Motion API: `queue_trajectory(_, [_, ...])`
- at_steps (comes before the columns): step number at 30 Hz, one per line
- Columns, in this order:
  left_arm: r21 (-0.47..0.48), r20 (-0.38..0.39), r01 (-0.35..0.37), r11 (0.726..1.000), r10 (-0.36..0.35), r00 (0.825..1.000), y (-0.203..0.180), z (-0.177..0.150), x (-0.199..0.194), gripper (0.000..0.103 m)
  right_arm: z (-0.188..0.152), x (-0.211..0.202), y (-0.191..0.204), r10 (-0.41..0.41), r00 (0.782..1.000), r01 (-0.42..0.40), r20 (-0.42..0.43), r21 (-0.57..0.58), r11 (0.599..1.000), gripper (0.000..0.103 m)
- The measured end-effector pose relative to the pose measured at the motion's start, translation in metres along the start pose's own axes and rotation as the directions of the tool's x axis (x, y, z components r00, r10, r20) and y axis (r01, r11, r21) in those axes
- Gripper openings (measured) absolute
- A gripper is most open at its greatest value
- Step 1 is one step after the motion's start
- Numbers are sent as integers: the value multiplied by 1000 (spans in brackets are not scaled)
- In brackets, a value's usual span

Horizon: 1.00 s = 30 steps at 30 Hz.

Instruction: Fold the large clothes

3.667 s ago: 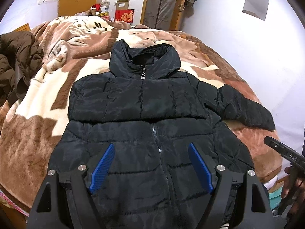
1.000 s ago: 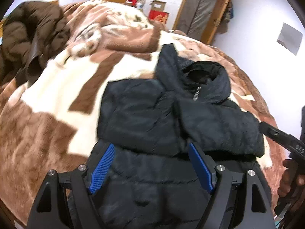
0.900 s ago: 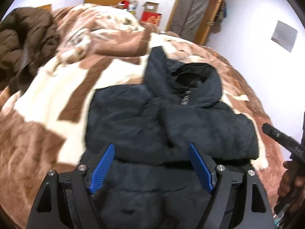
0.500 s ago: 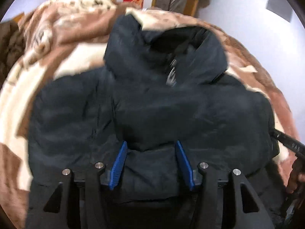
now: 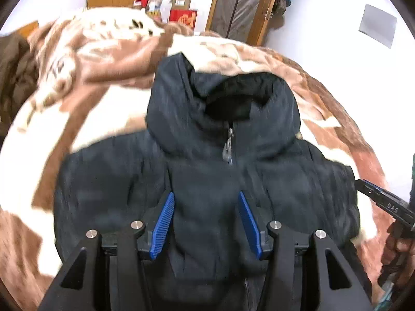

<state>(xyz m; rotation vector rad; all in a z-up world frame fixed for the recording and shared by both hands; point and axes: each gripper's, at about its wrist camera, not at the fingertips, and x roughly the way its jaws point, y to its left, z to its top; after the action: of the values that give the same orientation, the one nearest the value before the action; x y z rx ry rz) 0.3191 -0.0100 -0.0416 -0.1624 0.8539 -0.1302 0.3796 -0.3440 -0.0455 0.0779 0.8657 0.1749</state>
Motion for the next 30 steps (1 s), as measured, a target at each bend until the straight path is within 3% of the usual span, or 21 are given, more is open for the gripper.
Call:
queue_trajectory(5, [9, -122, -60, 998, 61, 991, 7, 0, 59, 54, 9, 52, 0, -22, 994, 24, -108, 10, 1000, 38])
queue_trajectory(11, [45, -82, -58, 997, 61, 995, 8, -21, 75, 57, -8, 84, 8, -83, 987, 74, -140, -67, 995, 36])
queue_trajectory(17, [43, -101, -70, 997, 74, 992, 4, -9, 60, 54, -1, 62, 10, -97, 987, 90, -129, -58, 994, 36])
queue_trajectory(23, [87, -14, -35, 996, 36, 999, 2, -18, 7, 53, -16, -4, 20, 8, 999, -9, -38, -32, 999, 36])
queue_trajectory(27, [74, -111, -49, 996, 57, 992, 9, -37, 38, 54, -38, 19, 35, -1, 992, -7, -124, -66, 998, 36])
queue_trajectory(30, [50, -105, -48, 998, 53, 993, 12, -41, 43, 56, -47, 35, 39, -25, 990, 12, -139, -89, 996, 36])
